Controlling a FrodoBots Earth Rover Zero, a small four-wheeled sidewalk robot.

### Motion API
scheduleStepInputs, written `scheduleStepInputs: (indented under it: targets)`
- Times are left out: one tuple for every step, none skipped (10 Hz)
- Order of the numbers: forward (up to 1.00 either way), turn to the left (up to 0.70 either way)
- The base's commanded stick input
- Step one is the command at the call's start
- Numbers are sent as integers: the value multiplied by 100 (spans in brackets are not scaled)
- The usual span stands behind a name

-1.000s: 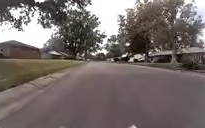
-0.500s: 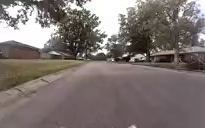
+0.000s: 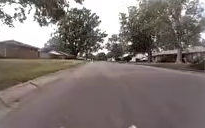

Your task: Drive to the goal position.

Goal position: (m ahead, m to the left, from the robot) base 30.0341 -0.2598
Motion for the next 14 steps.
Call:
scheduleStepInputs:
  targets:
    - [100,3]
    - [100,7]
    - [100,22]
    - [100,37]
    - [100,37]
    - [100,30]
    - [100,7]
    - [100,0]
    - [100,0]
    - [100,0]
    - [100,0]
    - [100,0]
    - [100,0]
    - [100,0]
